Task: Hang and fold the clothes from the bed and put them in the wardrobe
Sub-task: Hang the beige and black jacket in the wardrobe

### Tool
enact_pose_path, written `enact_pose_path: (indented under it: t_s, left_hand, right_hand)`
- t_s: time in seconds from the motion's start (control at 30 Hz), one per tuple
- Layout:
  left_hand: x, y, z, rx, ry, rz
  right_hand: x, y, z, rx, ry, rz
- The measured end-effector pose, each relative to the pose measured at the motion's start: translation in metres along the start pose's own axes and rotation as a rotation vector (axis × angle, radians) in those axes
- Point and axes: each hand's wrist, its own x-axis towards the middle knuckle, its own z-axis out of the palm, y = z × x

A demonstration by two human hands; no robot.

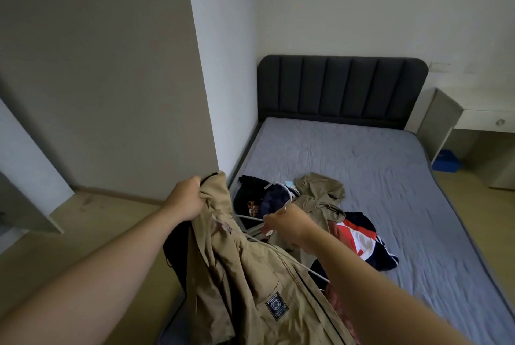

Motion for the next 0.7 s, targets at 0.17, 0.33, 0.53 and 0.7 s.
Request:
enact_pose_path:
  t_s: [0.17,0.33,0.53,0.7]
  left_hand:
    - [-0.009,0.03,-0.009,-0.134,-0.021,0.167]
    - [-0.012,0.044,-0.028,-0.258,0.005,0.163]
    - [-0.036,0.075,-0.039,-0.425,-0.119,0.243]
    - [-0.067,0.125,-0.039,-0.653,-0.251,0.372]
  right_hand:
    - [0.006,0.006,0.01,0.063,0.025,-0.008]
    - [0.007,0.01,0.001,0.22,-0.069,-0.044]
    - [0.013,0.009,0.003,0.53,0.094,-0.059]
    - [0.01,0.005,0.012,0.654,0.116,-0.178]
